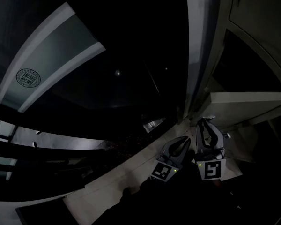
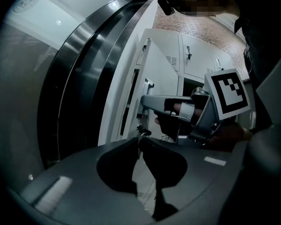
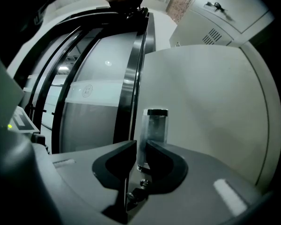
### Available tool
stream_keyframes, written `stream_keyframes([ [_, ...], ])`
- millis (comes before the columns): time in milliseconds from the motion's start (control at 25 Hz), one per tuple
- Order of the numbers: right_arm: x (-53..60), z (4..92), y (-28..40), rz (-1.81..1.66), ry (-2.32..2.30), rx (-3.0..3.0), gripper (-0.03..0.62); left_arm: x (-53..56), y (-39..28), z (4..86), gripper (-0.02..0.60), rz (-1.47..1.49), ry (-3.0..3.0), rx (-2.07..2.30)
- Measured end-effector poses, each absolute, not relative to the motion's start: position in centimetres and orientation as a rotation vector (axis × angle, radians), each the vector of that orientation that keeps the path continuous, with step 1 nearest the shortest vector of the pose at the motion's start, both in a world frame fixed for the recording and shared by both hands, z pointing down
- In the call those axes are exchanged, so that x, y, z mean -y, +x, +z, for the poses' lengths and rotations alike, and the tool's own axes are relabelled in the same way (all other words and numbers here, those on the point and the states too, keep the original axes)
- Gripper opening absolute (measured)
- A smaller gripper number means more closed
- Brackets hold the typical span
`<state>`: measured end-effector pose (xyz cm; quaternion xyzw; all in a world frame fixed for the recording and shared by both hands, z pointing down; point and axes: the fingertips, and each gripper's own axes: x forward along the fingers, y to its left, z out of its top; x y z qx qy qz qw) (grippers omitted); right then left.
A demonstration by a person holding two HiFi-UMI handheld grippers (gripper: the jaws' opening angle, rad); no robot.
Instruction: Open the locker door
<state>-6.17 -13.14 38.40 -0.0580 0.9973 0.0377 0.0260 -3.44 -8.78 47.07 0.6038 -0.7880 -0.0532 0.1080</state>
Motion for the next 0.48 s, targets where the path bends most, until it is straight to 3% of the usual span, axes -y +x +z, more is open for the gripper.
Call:
stream_keyframes([
  [240,11.5,38.8,-2.6,0.111,-0.332,-3.074,0.049,7.7,-1.9,46.9,0.048,-0.138,1.977,2.156],
  [480,9.2,41.4,4.7,0.128,-0.883,-3.002,0.049,2.5,-0.5,46.7,0.048,-0.135,2.244,1.932],
])
